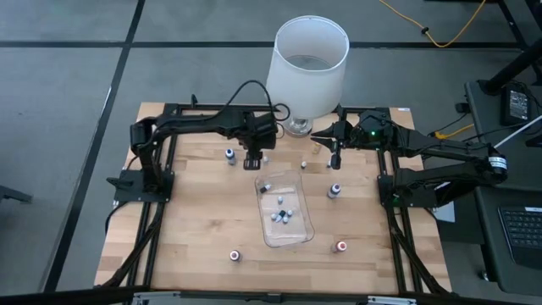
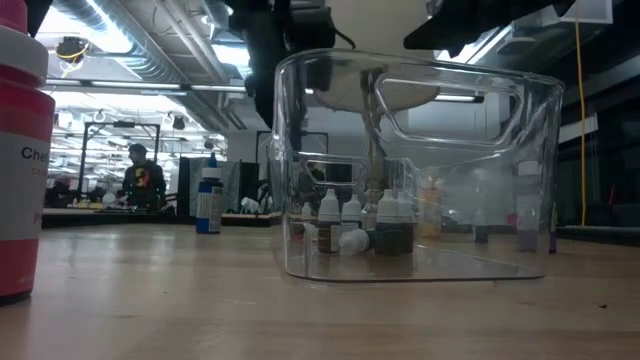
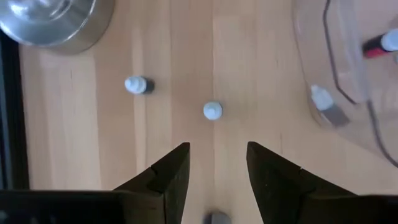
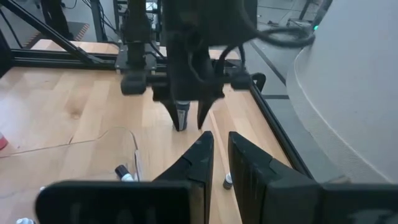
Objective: Pick & Place food coloring
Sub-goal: Put the small black food coloring bottle into the transparent bin
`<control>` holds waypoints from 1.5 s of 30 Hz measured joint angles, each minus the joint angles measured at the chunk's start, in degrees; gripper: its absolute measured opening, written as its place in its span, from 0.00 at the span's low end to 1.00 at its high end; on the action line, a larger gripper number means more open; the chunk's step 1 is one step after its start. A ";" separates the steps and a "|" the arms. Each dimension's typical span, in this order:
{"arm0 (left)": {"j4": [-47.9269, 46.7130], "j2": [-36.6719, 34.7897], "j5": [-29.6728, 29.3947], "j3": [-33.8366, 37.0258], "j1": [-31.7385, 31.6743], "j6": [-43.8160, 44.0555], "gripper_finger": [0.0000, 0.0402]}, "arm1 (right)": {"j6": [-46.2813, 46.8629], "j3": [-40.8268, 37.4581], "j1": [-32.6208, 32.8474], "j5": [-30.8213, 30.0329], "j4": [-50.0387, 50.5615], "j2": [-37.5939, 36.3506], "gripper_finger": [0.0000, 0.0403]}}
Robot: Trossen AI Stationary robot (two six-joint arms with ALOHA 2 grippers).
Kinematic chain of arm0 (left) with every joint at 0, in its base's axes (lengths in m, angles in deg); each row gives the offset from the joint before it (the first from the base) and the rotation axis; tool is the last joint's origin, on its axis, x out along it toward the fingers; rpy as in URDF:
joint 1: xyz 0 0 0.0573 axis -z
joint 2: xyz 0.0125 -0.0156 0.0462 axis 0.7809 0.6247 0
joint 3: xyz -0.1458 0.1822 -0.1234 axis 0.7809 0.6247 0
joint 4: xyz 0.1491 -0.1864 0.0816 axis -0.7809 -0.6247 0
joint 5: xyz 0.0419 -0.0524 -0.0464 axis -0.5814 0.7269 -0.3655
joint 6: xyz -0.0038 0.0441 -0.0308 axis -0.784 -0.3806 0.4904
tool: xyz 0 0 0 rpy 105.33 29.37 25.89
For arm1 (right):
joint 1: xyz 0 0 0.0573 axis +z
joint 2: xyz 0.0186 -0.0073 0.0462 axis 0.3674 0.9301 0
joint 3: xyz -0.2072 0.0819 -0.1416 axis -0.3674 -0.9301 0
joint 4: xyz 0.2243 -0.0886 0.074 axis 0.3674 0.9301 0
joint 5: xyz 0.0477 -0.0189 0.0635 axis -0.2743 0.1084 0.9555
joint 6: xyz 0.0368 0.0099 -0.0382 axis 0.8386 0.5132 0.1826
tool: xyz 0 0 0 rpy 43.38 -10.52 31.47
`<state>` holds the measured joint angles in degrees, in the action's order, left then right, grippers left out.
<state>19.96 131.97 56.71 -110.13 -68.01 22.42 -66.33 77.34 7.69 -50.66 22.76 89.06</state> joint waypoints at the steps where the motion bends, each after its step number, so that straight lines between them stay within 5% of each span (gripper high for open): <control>1: 1.19 0.00 0.04 1.04 0.00 -0.84 0.38 | 0.00 0.00 0.02 0.00 -0.01 0.00 0.13; 12: 6.74 0.04 4.63 6.57 -0.41 -6.99 0.40 | 1.52 0.00 0.00 0.00 0.02 0.00 0.13; 25: 11.66 5.50 3.64 6.58 -1.06 -12.72 0.53 | 1.66 0.00 0.02 0.00 0.46 0.00 0.13; 45: 16.53 10.15 2.54 6.56 -1.34 -13.01 0.45 | 4.41 0.00 0.00 0.00 0.99 0.00 0.13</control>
<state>36.48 142.12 59.25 -103.56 -69.35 9.41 -61.91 77.34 7.69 -50.66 23.75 89.06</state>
